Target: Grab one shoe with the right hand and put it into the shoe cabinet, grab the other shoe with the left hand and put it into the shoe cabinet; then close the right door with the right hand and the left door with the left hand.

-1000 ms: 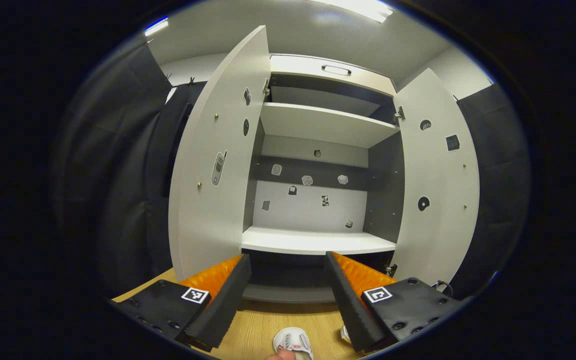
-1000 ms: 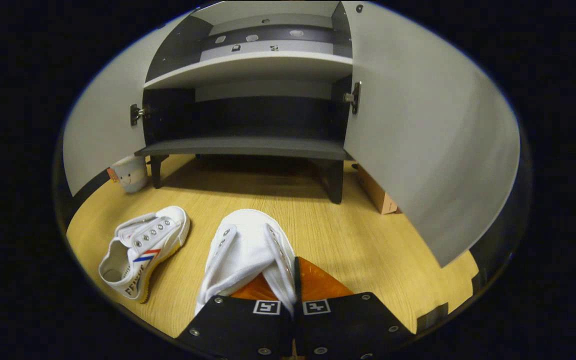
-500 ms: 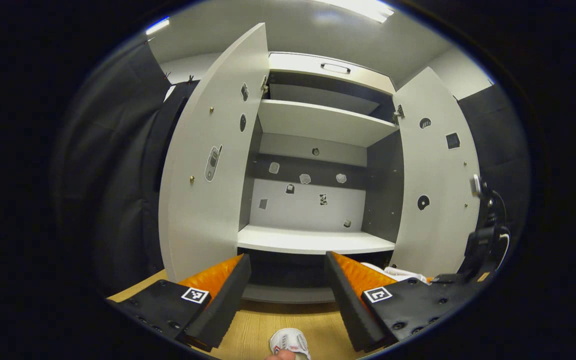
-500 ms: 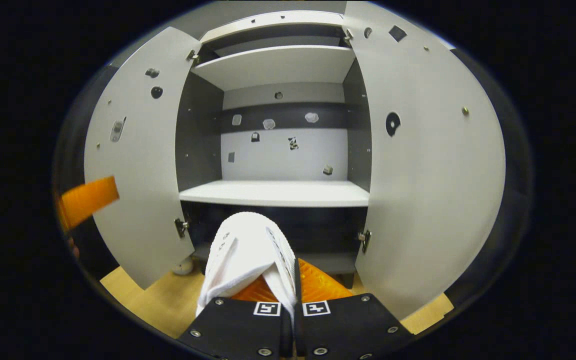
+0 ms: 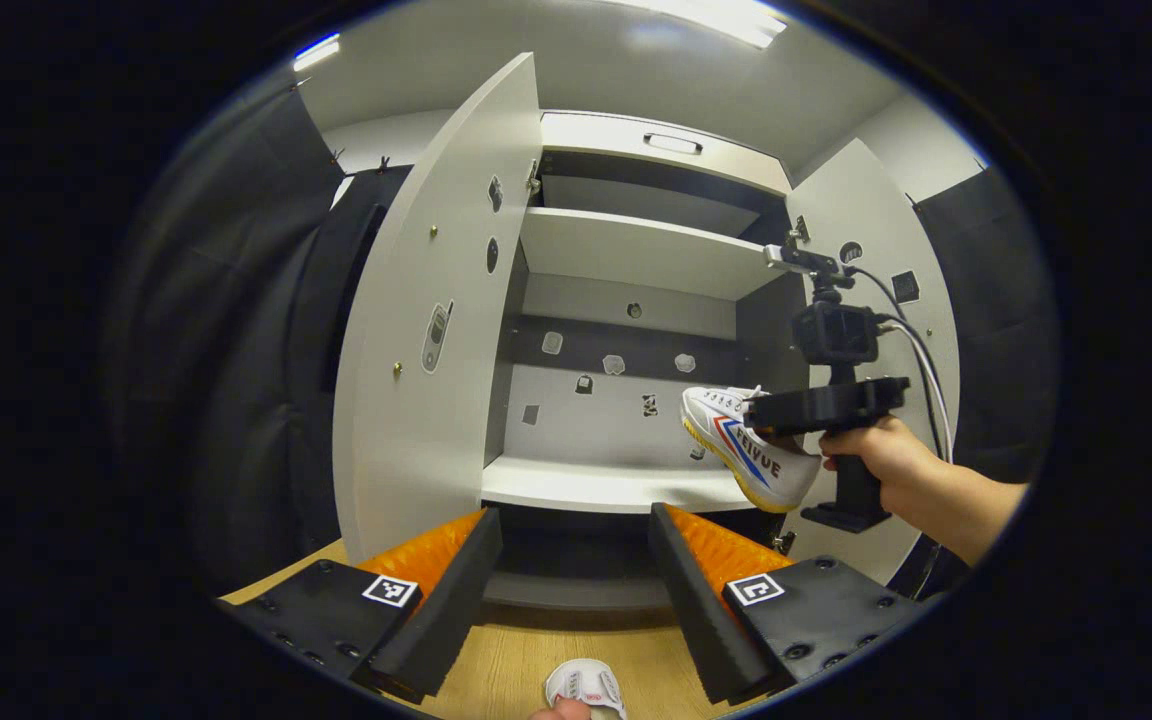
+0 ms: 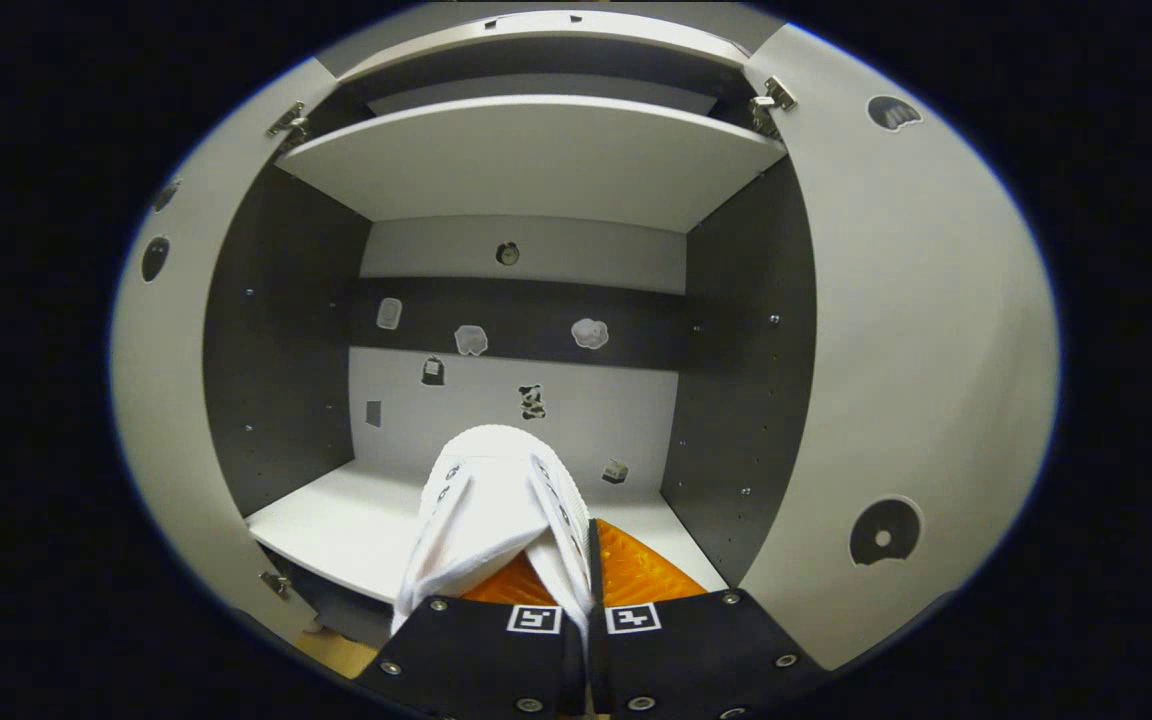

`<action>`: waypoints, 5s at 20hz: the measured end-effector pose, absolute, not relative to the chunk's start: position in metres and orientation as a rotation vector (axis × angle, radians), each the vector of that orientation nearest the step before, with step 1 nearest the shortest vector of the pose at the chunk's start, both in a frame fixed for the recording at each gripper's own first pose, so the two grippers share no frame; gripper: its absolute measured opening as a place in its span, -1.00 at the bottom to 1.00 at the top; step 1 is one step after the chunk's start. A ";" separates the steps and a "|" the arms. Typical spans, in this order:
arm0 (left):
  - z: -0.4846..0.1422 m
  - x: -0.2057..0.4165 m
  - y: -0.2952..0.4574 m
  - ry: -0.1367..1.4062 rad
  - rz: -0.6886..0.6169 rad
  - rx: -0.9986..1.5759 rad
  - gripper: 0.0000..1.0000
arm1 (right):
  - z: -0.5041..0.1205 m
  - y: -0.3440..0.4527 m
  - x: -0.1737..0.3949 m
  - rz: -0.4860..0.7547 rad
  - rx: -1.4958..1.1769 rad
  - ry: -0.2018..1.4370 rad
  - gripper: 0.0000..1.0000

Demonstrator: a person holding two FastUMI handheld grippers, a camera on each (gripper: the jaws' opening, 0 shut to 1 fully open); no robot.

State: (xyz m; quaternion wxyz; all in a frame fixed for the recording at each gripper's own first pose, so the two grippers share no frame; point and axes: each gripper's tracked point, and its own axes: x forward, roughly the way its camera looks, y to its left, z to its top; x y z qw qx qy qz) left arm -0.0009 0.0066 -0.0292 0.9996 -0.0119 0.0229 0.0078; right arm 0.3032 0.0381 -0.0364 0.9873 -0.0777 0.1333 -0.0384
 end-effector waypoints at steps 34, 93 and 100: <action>-0.047 0.008 0.010 0.072 0.009 -0.020 0.87 | -0.015 0.028 0.299 -0.019 -0.156 0.287 0.65; -0.429 -0.014 0.030 0.778 0.001 -0.110 -0.43 | -0.085 -0.009 -0.017 -0.045 -0.065 0.152 0.86; -0.371 -0.030 0.038 0.726 0.106 -0.156 -0.80 | -0.083 -0.005 -0.010 -0.035 -0.074 0.137 0.86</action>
